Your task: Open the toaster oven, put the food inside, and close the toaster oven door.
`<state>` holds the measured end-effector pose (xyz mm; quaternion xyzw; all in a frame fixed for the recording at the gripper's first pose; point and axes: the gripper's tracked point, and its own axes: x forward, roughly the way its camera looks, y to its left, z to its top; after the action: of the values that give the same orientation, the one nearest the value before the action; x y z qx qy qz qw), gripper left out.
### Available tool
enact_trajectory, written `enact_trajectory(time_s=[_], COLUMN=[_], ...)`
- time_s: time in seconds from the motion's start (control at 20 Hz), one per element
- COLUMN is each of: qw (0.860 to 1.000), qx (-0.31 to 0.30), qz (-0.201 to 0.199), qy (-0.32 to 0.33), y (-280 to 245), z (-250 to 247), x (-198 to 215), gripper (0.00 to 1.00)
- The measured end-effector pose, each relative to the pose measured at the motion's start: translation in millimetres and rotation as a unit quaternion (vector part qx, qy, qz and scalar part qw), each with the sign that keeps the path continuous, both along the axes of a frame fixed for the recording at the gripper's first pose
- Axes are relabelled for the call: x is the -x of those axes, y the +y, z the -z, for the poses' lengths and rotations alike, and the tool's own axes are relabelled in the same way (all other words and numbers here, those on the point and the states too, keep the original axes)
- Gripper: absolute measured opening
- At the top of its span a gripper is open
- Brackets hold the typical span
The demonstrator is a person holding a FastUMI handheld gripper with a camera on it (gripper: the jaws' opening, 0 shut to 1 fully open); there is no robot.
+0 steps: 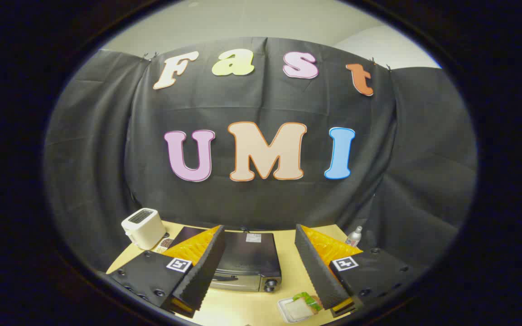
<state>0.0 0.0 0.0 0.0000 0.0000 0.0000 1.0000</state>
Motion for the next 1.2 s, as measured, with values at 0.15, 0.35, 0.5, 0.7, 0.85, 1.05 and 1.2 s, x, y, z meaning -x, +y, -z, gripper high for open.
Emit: enact_trajectory(time_s=[0.15,0.35,0.5,0.7,0.85,1.05,1.2], qw=[1.0,1.0,1.0,1.0,0.999,0.998,0.998], qx=[-0.002,-0.01,-0.004,-0.015,-0.031,-0.047,-0.054], qz=[0.002,0.0,0.001,-0.006,-0.013,-0.013,-0.003], qy=[0.001,0.014,0.012,0.017,0.027,0.039,0.043], y=[6,24,39,71,98,126,135], z=[4,18,21,40,61,96,121], x=[-2,-4,-9,-21,-30,-43,-53], gripper=[0.96,0.96,0.97,0.97,0.97,0.97,0.97])
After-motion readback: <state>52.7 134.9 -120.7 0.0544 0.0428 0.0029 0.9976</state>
